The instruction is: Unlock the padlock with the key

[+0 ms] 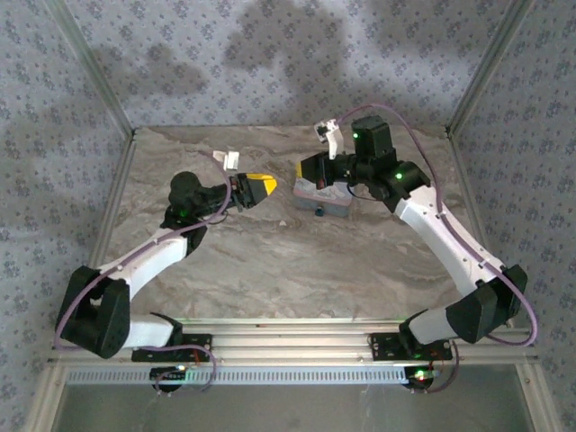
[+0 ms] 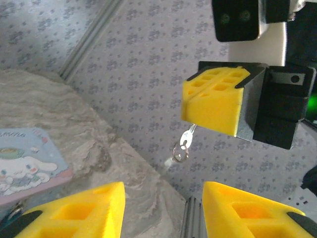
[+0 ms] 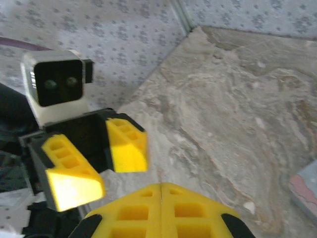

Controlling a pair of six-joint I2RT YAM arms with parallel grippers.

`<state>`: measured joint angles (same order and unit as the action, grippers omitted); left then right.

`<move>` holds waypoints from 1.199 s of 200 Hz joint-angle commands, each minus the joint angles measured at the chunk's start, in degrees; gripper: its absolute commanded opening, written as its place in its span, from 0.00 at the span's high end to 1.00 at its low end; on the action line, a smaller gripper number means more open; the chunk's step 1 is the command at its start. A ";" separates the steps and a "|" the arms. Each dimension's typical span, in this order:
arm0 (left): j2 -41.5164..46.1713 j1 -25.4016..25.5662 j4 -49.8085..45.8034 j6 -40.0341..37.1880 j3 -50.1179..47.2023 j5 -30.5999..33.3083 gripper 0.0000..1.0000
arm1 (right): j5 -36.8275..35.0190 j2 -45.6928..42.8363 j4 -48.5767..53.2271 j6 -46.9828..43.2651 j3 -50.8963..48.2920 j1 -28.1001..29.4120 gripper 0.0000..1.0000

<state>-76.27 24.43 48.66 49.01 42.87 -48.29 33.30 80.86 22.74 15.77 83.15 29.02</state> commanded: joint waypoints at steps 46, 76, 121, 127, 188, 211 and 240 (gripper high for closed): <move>-3.64 3.24 7.07 1.32 5.32 -4.03 0.59 | 9.91 -0.98 -7.01 6.20 -1.83 -0.80 1.00; -4.00 3.30 6.79 1.00 6.33 -5.03 0.64 | 10.92 -0.86 -8.05 7.32 -2.53 -0.74 1.00; -4.01 4.00 6.41 0.75 6.96 -5.66 0.68 | 11.34 -0.79 -9.37 8.30 -3.48 -0.74 1.00; -4.07 4.05 6.16 0.78 7.09 -5.59 0.68 | 11.43 -0.76 -9.69 8.48 -3.59 -0.65 1.00; -5.03 4.24 6.36 1.44 7.93 -6.63 0.82 | 11.53 -0.93 -10.02 8.91 -4.14 -0.28 1.00; -5.08 4.30 5.93 1.28 7.84 -6.77 0.92 | 11.35 -1.13 -10.50 9.17 -4.25 -0.27 1.00; -4.27 4.30 4.98 0.33 7.39 -5.98 1.00 | 11.44 -1.09 -10.51 9.10 -4.29 -0.19 1.00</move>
<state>-81.23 28.29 52.51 50.50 48.56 -53.56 43.33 80.64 13.37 24.18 79.35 28.51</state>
